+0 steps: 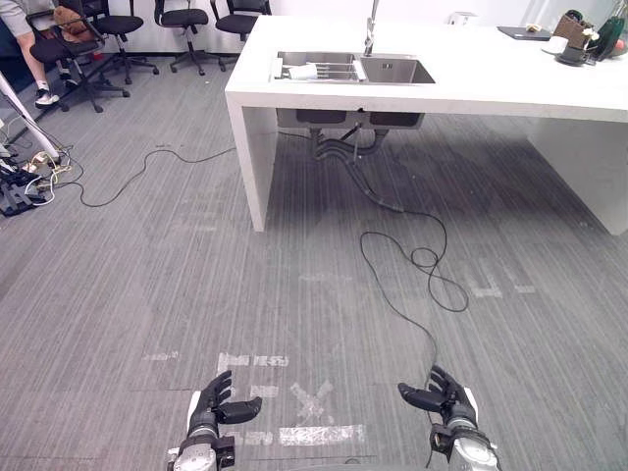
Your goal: Walk over to the sink, pick up the cup, carry it to the dishwasher, place the cup inside the dishwasher, then close the dishwasher door
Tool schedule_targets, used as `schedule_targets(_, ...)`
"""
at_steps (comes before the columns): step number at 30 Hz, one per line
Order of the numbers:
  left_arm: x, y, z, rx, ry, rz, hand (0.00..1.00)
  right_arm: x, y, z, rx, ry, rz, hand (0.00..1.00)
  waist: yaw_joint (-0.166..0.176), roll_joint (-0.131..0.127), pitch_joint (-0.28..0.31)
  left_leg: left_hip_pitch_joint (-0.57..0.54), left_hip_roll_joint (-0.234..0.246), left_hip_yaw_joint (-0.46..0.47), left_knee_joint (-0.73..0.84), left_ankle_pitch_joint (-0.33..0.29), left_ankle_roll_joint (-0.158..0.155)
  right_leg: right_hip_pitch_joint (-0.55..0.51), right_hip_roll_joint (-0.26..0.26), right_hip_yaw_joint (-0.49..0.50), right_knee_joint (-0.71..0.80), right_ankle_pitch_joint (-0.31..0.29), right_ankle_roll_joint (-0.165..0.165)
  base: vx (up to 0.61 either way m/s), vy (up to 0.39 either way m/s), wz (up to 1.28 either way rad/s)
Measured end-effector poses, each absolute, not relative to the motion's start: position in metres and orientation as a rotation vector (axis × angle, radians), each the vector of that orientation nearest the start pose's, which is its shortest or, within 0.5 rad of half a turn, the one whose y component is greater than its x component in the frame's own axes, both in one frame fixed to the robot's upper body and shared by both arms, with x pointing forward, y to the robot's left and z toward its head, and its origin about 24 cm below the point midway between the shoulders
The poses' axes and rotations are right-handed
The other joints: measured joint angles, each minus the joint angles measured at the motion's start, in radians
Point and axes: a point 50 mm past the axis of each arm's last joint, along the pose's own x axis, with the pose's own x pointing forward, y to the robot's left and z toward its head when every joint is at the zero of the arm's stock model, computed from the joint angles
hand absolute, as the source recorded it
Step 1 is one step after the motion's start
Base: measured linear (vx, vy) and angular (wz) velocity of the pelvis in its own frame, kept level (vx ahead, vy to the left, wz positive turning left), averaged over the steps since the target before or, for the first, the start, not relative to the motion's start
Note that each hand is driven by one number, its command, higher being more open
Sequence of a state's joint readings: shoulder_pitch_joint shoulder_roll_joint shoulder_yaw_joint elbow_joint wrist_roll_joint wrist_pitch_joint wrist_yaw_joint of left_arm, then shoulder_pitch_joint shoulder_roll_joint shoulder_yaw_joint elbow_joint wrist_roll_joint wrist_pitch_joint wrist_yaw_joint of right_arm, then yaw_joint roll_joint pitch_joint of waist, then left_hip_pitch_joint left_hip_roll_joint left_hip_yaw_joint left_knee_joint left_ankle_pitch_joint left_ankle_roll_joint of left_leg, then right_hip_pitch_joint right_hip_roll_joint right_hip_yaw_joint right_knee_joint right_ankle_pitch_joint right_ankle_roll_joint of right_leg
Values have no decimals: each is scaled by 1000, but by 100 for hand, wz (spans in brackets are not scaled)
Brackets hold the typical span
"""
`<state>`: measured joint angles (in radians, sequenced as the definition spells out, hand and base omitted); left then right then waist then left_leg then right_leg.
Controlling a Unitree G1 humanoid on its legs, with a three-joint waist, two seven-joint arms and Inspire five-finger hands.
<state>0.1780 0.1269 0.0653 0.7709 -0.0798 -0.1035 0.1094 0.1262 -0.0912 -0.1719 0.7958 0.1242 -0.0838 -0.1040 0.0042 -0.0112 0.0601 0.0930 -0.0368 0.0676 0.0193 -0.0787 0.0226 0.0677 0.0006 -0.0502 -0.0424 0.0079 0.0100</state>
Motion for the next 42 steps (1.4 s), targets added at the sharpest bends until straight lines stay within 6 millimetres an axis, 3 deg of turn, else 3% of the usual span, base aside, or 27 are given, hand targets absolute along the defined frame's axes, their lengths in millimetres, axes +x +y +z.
schedule_targets(12,106,210,-141,43,901,291,90,117,-220,-139,49,878,-389,90,-2,5,-3,2,0,0,-9,4,-3,3,1,-2,-12,6,8,0,0,0)
schedule_targets(23,105,208,-142,37,903,288,90,117,-220,-139,54,879,-386,90,-1,6,-3,2,0,-1,-19,6,-3,3,1,-4,-19,6,7,0,0,0)
schedule_targets(30,110,206,-140,39,884,277,90,119,-219,-138,56,872,-386,90,2,6,-1,-6,0,4,-27,6,-3,-8,2,-2,-26,6,7,0,-1,-3)
schedule_targets(34,123,207,-131,19,814,283,90,133,-219,-133,51,836,-385,90,7,12,26,-41,2,43,22,-29,0,-43,2,35,-3,0,-1,7,8,-24)
schedule_targets(36,126,206,-128,16,796,283,90,138,-219,-130,49,815,-384,90,8,18,36,-62,6,58,60,-54,6,-64,4,47,28,-15,-3,4,26,-18)
schedule_targets(38,130,206,-124,-3,769,289,90,143,-222,-126,41,789,-386,90,8,30,44,-105,11,73,127,-101,16,-123,5,56,120,-68,5,17,44,-17)
schedule_targets(39,134,206,-120,-9,740,291,90,145,-225,-125,31,782,-391,90,9,32,52,-136,7,81,182,-140,31,-198,-2,66,264,-148,19,22,52,-12)
schedule_targets(42,138,206,-114,-4,706,282,90,142,-231,-125,14,793,-404,90,6,27,80,-117,-24,87,239,-204,56,-294,-48,34,561,-255,44,78,69,-4)
